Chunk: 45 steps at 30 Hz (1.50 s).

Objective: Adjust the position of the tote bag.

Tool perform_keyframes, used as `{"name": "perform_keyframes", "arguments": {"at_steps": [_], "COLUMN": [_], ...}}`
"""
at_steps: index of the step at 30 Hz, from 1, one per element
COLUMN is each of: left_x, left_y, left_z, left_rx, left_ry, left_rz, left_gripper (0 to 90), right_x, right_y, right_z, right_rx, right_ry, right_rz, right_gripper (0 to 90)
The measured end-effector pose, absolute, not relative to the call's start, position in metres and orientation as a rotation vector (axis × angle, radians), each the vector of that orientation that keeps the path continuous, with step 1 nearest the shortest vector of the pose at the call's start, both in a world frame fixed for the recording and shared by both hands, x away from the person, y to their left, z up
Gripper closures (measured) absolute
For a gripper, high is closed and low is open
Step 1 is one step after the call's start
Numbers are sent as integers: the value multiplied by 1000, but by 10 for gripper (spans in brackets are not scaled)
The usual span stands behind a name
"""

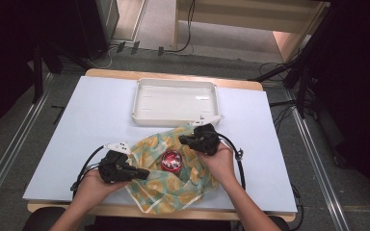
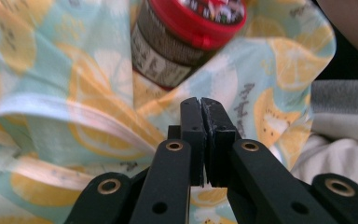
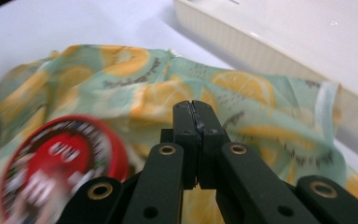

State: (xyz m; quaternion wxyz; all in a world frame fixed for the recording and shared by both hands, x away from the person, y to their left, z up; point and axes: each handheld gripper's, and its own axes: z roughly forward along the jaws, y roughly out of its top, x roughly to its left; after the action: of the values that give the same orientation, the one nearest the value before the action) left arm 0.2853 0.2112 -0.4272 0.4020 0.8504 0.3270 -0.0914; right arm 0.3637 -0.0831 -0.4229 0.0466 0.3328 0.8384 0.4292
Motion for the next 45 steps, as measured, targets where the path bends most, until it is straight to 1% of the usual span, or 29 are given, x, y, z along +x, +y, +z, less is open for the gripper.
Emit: {"name": "perform_keyframes", "arguments": {"at_steps": [4,5,14,25,36,41,45], "left_x": [288,290,303,327,339,344,349], "left_y": [209,208,204,194,184,184,183], "left_z": [-419,-415,-405,-395,-399,-404,-408], "left_rx": [2144,2144,2136,2123,2131,2143,2153], "left_ry": [816,810,797,794,796,818,828], "left_rz": [-215,-212,-204,-204,-188,-165,-139], "left_gripper": [887,887,886,880,870,846,792], "right_x": [349,340,318,290,271,268,266], "right_y": [-92,-96,-100,-107,-91,-83,-76], "right_z": [-417,-415,-413,-422,-439,-446,-448], "right_rx": [1011,996,974,979,940,920,895], "right_ry": [2557,2559,2574,2620,2706,2742,2758], "right_rz": [1326,1334,1348,1364,1343,1326,1309], "right_gripper": [900,900,900,900,900,900,900]}}
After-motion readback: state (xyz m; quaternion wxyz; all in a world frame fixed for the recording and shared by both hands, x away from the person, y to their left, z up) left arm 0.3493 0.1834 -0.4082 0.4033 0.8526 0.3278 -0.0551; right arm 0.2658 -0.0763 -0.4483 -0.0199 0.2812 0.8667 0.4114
